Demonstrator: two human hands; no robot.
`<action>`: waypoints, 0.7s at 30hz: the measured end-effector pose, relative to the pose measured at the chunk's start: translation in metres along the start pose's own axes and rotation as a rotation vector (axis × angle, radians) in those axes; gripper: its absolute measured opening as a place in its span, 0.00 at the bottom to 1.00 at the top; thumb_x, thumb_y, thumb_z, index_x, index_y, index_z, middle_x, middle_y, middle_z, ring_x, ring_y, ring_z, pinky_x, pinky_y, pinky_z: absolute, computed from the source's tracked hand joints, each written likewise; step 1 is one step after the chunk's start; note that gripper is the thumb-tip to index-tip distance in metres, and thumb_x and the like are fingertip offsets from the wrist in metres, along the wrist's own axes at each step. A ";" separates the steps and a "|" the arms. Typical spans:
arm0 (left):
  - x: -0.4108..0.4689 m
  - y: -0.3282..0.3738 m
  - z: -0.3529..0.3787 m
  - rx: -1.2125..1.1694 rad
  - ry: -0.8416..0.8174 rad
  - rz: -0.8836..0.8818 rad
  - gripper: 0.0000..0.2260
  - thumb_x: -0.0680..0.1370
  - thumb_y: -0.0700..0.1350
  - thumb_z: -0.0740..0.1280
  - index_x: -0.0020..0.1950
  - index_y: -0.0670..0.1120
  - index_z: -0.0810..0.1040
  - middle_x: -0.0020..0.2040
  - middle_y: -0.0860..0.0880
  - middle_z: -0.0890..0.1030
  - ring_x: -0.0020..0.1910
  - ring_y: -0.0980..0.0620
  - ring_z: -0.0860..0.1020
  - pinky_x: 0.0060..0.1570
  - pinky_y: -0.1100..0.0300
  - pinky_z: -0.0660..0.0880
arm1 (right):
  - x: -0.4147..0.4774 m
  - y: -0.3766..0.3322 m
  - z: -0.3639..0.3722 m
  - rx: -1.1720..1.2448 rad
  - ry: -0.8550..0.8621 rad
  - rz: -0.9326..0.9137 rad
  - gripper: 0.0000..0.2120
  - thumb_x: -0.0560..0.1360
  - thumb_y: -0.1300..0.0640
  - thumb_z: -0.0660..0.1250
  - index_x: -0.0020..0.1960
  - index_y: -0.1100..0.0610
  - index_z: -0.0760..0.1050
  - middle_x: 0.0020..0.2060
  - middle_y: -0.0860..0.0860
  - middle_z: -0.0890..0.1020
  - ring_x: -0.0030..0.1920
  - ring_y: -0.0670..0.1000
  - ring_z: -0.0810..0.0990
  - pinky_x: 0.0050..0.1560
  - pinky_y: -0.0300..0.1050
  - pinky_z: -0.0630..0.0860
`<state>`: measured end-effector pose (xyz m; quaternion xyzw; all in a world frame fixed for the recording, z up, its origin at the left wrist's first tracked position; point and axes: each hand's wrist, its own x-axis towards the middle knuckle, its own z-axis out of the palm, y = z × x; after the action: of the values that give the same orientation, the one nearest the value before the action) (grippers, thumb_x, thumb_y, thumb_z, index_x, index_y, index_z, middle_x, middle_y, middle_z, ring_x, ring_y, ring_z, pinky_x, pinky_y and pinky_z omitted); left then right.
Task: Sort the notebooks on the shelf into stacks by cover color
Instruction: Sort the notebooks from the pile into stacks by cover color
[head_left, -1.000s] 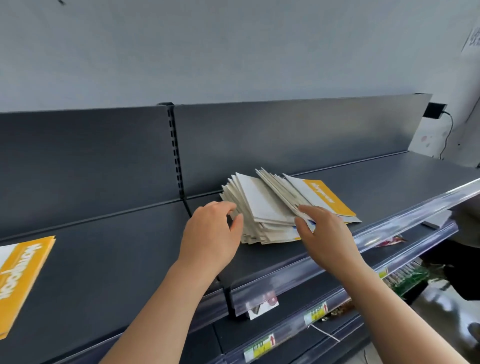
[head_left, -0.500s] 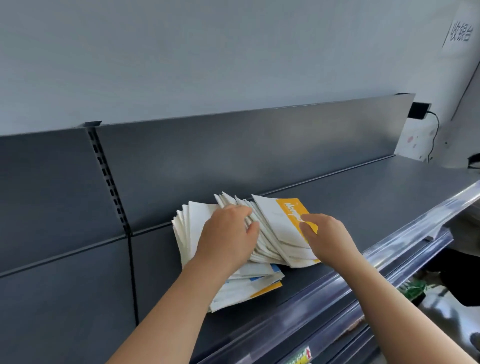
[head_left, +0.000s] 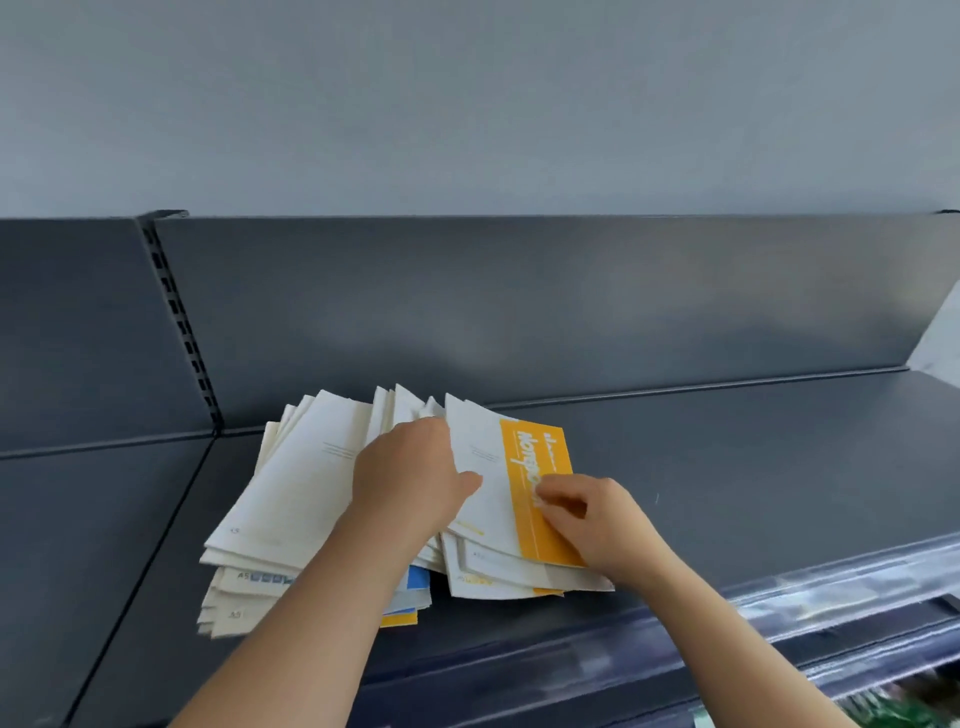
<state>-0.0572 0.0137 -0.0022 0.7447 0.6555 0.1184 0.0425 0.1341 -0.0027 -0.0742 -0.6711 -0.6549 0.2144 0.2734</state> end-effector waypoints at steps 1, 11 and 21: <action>-0.002 0.003 0.001 0.023 0.008 -0.028 0.14 0.75 0.57 0.67 0.45 0.48 0.69 0.39 0.53 0.74 0.37 0.52 0.71 0.28 0.62 0.61 | 0.000 0.002 -0.003 0.050 -0.021 -0.003 0.10 0.78 0.53 0.63 0.56 0.46 0.80 0.50 0.40 0.80 0.48 0.46 0.79 0.48 0.36 0.75; -0.007 0.001 0.007 -0.128 0.156 -0.163 0.07 0.76 0.45 0.66 0.48 0.46 0.69 0.37 0.52 0.73 0.33 0.53 0.70 0.27 0.60 0.60 | 0.003 0.015 -0.006 -0.028 -0.019 -0.032 0.13 0.77 0.62 0.54 0.45 0.60 0.77 0.40 0.58 0.80 0.31 0.49 0.68 0.30 0.42 0.63; -0.018 0.004 0.011 -0.201 0.187 -0.125 0.10 0.77 0.43 0.66 0.53 0.45 0.65 0.44 0.49 0.76 0.37 0.53 0.75 0.29 0.62 0.67 | -0.012 -0.001 0.001 0.042 -0.105 -0.119 0.18 0.81 0.62 0.52 0.62 0.52 0.77 0.61 0.47 0.78 0.57 0.51 0.77 0.52 0.35 0.71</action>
<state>-0.0531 -0.0035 -0.0147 0.6801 0.6865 0.2494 0.0631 0.1322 -0.0150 -0.0749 -0.6129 -0.7026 0.2463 0.2648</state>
